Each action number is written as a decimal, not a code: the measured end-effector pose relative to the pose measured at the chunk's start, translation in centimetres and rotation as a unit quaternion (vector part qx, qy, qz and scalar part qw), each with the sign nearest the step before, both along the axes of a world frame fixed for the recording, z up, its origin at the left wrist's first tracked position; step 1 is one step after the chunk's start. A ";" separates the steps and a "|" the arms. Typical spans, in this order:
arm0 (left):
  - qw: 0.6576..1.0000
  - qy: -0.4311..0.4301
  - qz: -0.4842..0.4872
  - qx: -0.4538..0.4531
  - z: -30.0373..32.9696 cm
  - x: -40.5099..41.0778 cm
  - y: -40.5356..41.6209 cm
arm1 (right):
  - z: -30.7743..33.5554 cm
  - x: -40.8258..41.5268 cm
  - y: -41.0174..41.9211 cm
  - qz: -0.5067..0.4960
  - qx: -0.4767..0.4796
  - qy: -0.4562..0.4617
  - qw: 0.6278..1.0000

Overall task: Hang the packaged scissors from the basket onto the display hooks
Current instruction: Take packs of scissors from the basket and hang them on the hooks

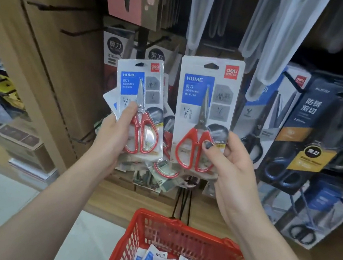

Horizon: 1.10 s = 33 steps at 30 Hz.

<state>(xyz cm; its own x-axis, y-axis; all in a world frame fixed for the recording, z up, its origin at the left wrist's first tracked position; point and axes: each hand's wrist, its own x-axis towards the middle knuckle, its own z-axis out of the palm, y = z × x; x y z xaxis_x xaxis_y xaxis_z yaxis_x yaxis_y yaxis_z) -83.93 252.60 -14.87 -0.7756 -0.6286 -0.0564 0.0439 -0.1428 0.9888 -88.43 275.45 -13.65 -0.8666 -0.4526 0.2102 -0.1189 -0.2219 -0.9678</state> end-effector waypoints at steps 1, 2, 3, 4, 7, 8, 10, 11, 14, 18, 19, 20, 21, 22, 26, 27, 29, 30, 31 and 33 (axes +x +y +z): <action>1.000 0.001 0.003 0.001 0.0 -0.1 -0.1 | 0.1 -0.1 -0.2 -0.003 -0.005 -0.006 1.000; 1.000 0.001 0.008 -0.001 -0.1 -0.3 -0.1 | 0.2 -0.1 -0.5 -0.008 -0.009 -0.013 1.000; 1.000 0.002 0.013 -0.003 -0.1 -0.4 -0.1 | 0.2 -0.2 -0.7 -0.014 -0.011 -0.021 1.000; 1.000 0.004 0.017 -0.006 -0.2 -0.6 -0.1 | 0.2 -0.2 -0.8 -0.022 -0.010 -0.029 0.999; 0.999 0.014 0.027 -0.017 -0.3 -0.8 -0.4 | 0.4 -0.9 -1.5 -0.044 -0.007 -0.051 0.998; 0.999 0.016 0.029 -0.024 -0.3 -0.9 -0.5 | 0.6 -1.3 -1.8 -0.052 -0.003 -0.056 0.997; 0.999 0.018 0.038 -0.035 -0.3 -0.9 -0.6 | 1.0 -2.7 -2.7 -0.075 0.009 -0.068 0.995; 0.998 0.016 0.044 -0.037 -0.4 -1.0 -0.7 | 1.3 -3.7 -3.3 -0.088 0.014 -0.076 0.993; 0.997 0.008 0.058 -0.042 -0.5 -1.2 -0.6 | 2.1 -6.8 -5.6 -0.142 0.037 -0.111 0.983; 0.996 -0.005 0.067 -0.051 -0.4 -1.5 -0.2 | 2.7 -10.4 -8.1 -0.177 0.055 -0.136 0.973; 0.997 -0.008 0.064 -0.051 -0.4 -1.6 -0.1 | 2.5 -11.0 -8.4 -0.175 0.053 -0.143 0.973; 0.997 -0.011 0.058 -0.052 -0.4 -1.6 0.0 | 2.3 -11.4 -8.6 -0.169 0.054 -0.146 0.973; 0.997 -0.012 0.051 -0.052 -0.5 -1.7 0.2 | 2.1 -11.7 -8.8 -0.164 0.053 -0.147 0.974; 0.998 -0.011 0.044 -0.050 -0.5 -1.8 0.4 | 1.8 -12.0 -8.8 -0.163 0.058 -0.145 0.974; 0.999 -0.005 0.019 -0.048 -0.5 -2.4 1.3 | 0.6 -12.3 -8.3 -0.148 0.125 -0.158 0.968; 0.999 -0.005 0.012 -0.045 -0.4 -2.5 1.5 | 0.3 -12.2 -8.1 -0.143 0.151 -0.166 0.964; 0.999 -0.007 0.000 -0.032 -0.3 -2.6 1.9 | -0.1 -11.6 -7.6 -0.142 0.191 -0.177 0.955; 1.000 -0.009 -0.005 -0.027 -0.4 -2.6 2.0 | -0.1 -11.1 -7.3 -0.139 0.203 -0.184 0.952; 1.000 -0.011 -0.008 -0.026 -0.4 -2.6 2.1 | 0.0 -10.5 -7.1 -0.132 0.212 -0.192 0.949; 0.999 -0.011 -0.011 -0.028 -0.5 -2.6 2.1 | 0.1 -9.2 -6.6 -0.107 0.225 -0.199 0.948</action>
